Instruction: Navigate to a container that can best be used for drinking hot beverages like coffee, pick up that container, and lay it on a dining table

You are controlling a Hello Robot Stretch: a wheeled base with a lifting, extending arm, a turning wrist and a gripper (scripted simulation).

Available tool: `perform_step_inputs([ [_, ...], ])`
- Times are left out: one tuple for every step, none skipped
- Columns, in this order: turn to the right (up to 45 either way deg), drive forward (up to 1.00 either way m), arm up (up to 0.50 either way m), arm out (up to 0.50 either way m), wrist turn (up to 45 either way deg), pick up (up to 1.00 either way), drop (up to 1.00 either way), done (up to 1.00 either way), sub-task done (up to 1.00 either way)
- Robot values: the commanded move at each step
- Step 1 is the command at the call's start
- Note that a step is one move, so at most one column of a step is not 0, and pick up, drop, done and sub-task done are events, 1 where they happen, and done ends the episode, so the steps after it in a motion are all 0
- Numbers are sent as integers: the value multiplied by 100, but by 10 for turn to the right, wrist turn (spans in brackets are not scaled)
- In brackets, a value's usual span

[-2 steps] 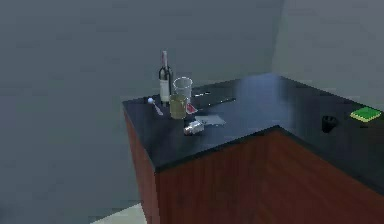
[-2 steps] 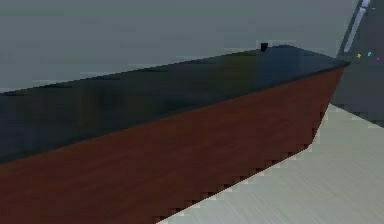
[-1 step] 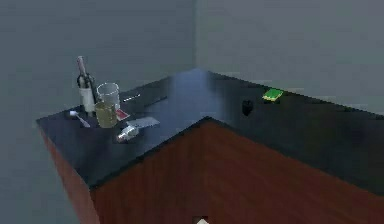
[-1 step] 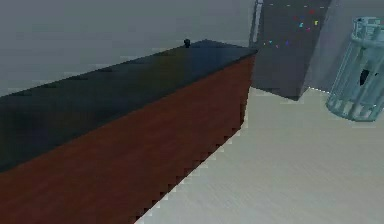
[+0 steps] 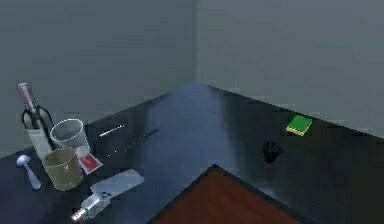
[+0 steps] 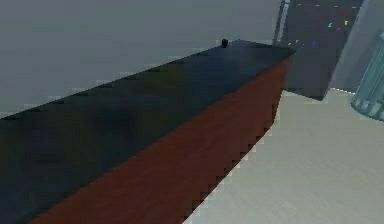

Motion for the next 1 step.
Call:
perform_step_inputs([
  [-450, 0, 0, 0, 0, 0, 0, 0, 0],
])
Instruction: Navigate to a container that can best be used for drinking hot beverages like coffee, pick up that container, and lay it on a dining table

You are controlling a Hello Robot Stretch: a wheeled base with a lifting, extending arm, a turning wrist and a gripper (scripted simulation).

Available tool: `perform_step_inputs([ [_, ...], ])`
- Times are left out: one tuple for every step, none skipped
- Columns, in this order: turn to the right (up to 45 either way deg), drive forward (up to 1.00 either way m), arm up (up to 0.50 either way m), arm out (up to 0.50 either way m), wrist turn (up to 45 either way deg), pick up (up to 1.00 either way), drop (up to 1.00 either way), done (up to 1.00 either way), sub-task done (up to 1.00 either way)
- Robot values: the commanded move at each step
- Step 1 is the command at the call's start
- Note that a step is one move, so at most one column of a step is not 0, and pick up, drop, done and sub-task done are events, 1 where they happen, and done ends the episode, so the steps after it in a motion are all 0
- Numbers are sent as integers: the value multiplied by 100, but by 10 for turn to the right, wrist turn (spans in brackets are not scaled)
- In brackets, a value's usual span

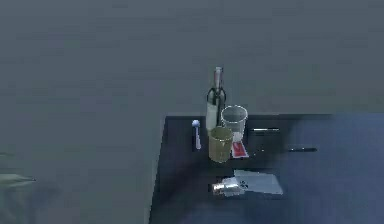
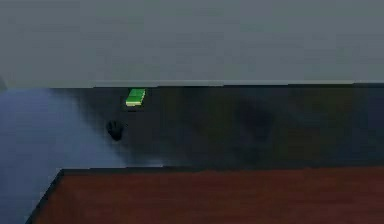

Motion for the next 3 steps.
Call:
perform_step_inputs([
  [-450, 0, 0, 0, 0, 0, 0, 0, 0],
  [-300, 0, 0, 0, 0, 0, 0, 0, 0],
  [0, 0, 50, 0, 0, 0, 0, 0, 0],
])
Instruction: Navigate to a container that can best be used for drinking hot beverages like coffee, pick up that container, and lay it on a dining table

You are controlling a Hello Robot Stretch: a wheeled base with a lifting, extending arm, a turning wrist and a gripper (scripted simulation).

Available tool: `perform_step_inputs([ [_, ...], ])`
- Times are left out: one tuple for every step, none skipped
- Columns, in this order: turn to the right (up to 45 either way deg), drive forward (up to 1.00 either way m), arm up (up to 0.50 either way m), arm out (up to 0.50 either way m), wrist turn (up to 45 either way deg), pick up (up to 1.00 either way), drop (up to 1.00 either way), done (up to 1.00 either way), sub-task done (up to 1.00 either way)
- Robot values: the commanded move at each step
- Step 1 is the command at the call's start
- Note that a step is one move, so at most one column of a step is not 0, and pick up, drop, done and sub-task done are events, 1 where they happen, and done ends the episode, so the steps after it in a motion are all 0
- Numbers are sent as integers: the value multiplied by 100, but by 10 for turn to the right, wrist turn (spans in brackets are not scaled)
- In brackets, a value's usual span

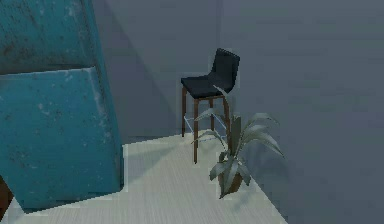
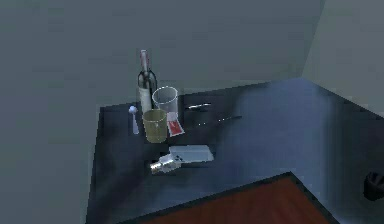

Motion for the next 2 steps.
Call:
perform_step_inputs([
  [0, 0, 38, 0, 0, 0, 0, 0, 0],
  [0, 0, 0, 28, 0, 0, 0, 0, 0],
])
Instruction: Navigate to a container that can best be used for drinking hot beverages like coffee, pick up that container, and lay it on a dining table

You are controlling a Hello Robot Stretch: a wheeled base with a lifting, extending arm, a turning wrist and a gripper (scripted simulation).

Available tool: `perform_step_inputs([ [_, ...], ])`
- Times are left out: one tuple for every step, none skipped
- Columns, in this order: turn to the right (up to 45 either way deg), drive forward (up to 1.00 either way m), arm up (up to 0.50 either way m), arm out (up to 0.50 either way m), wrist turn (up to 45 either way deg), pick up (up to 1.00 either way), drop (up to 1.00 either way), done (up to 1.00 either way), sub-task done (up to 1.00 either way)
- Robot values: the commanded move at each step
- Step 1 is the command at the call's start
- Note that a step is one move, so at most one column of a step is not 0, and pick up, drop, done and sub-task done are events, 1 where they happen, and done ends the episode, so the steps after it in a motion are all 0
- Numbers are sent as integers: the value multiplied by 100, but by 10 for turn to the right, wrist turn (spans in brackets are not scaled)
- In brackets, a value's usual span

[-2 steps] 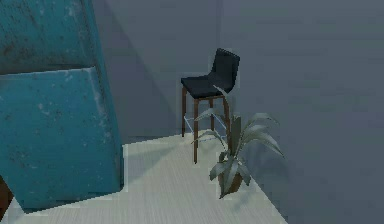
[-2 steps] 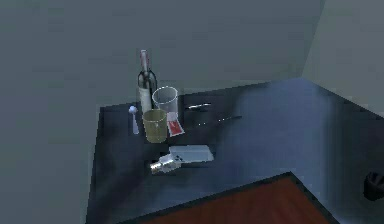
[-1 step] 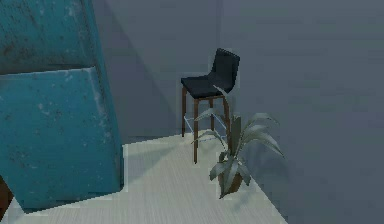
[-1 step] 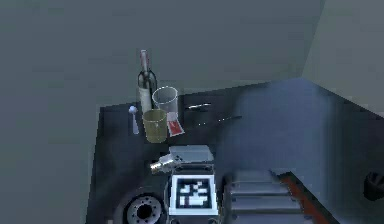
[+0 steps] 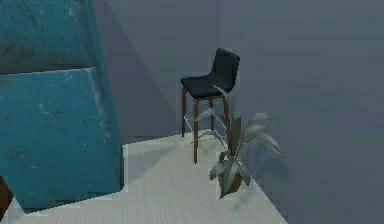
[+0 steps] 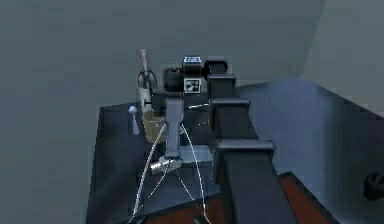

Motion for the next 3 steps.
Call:
perform_step_inputs([
  [0, 0, 0, 0, 450, 0, 0, 0, 0],
  [0, 0, 0, 0, 450, 0, 0, 0, 0],
  [0, 0, 0, 0, 450, 0, 0, 0, 0],
])
